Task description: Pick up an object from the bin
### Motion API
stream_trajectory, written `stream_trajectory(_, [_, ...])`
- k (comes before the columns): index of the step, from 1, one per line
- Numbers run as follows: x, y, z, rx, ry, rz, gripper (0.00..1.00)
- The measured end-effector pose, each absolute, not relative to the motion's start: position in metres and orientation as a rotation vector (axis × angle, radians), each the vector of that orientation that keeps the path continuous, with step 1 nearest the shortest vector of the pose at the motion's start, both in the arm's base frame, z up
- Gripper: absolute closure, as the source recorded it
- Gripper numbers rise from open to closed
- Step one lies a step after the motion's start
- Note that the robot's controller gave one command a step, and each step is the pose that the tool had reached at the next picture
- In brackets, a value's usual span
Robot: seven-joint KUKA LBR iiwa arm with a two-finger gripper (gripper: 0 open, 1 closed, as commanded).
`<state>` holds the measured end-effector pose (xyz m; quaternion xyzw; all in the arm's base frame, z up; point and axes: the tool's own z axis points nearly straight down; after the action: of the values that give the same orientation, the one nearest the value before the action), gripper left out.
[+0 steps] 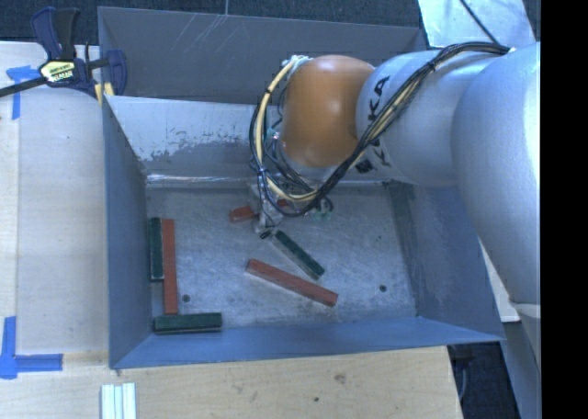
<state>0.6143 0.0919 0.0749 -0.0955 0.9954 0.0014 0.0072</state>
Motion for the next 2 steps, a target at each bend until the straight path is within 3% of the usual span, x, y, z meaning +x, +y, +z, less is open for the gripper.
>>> stream_trajectory(1, [0.572, 0.112, 0.196, -0.308, 3.116, 0.002, 1.0])
stream_trajectory(2, [0.587, 0.065, 0.178, -0.722, 3.052, -0.003, 1.0])
